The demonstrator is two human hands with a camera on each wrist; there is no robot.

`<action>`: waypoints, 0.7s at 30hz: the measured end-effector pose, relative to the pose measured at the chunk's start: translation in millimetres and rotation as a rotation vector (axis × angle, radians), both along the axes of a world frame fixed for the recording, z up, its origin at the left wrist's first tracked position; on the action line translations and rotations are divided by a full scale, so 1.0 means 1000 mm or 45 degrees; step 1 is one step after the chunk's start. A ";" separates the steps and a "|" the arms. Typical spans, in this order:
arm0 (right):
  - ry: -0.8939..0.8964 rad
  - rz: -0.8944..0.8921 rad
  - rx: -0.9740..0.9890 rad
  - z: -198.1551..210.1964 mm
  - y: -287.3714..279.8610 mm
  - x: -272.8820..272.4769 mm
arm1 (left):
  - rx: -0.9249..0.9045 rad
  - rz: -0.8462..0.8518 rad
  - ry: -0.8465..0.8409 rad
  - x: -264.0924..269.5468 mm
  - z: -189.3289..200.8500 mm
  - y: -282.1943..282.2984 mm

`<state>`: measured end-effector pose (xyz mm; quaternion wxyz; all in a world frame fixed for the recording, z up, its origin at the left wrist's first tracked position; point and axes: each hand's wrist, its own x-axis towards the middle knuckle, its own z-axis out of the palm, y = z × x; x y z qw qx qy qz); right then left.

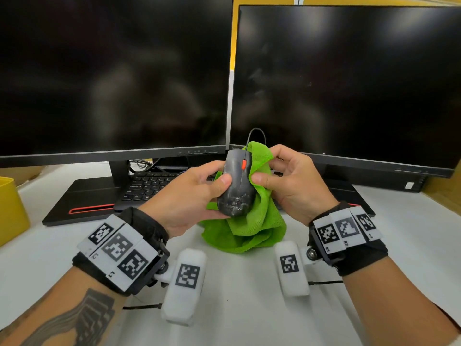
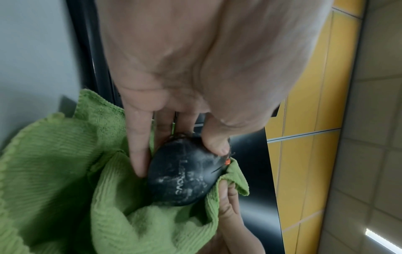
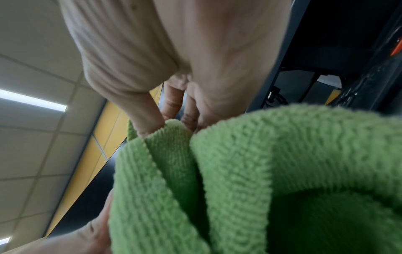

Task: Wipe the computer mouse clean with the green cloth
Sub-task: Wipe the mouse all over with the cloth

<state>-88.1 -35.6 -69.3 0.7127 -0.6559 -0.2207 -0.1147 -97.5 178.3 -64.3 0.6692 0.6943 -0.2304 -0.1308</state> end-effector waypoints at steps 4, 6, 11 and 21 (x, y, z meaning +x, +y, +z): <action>-0.027 -0.128 -0.093 0.000 0.003 -0.001 | 0.041 -0.018 -0.020 -0.001 -0.003 -0.002; -0.037 -0.177 -0.067 0.000 0.006 -0.001 | 0.054 -0.028 -0.027 0.000 -0.005 -0.004; 0.004 -0.163 -0.020 0.002 0.003 -0.002 | 0.052 -0.020 -0.023 0.001 -0.004 -0.001; -0.014 -0.140 -0.059 0.000 0.000 -0.001 | 0.011 0.012 -0.008 0.002 -0.002 0.000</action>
